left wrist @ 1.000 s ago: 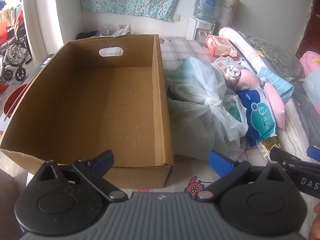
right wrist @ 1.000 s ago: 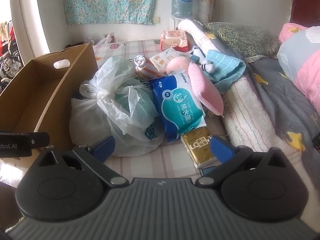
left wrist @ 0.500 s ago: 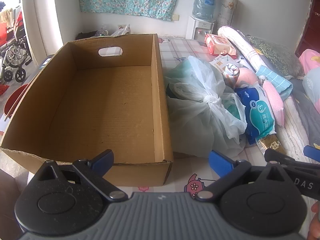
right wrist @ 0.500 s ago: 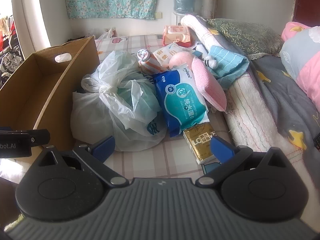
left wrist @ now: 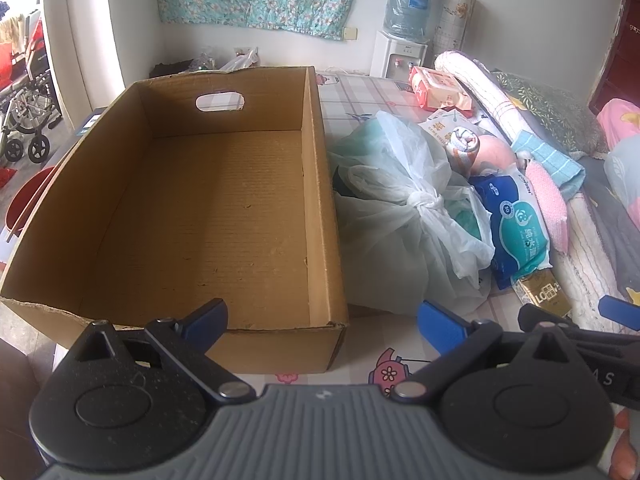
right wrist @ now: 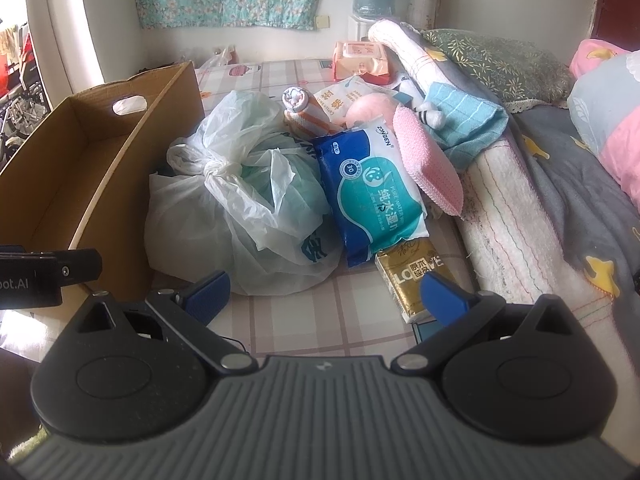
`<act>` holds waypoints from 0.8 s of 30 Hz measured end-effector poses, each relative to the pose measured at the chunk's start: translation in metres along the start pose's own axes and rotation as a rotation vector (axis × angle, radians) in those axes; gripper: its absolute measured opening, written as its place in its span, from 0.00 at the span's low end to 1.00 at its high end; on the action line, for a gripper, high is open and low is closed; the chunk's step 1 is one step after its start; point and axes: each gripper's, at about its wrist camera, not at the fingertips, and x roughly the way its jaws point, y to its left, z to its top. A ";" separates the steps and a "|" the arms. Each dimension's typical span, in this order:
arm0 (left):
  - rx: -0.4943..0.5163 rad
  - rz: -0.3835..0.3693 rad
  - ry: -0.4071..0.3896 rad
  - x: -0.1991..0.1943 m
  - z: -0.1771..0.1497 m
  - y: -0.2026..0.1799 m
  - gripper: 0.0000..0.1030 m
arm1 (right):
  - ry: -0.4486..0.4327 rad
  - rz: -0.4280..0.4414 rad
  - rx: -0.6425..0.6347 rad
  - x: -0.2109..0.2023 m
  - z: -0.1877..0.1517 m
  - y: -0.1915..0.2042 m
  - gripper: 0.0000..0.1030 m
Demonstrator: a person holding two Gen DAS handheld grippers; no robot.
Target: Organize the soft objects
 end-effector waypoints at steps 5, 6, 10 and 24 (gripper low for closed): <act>0.005 0.002 0.004 0.001 0.000 -0.001 0.99 | 0.001 0.001 0.000 0.001 0.001 0.000 0.99; 0.004 0.002 0.004 0.001 0.000 -0.001 0.99 | 0.001 0.001 0.000 0.001 0.001 0.000 0.99; 0.004 0.002 0.004 0.001 0.000 -0.001 0.99 | 0.002 0.000 0.000 0.001 0.001 0.000 0.99; 0.002 0.001 0.010 0.003 0.000 0.001 0.99 | 0.006 0.003 0.001 0.003 0.001 0.000 0.99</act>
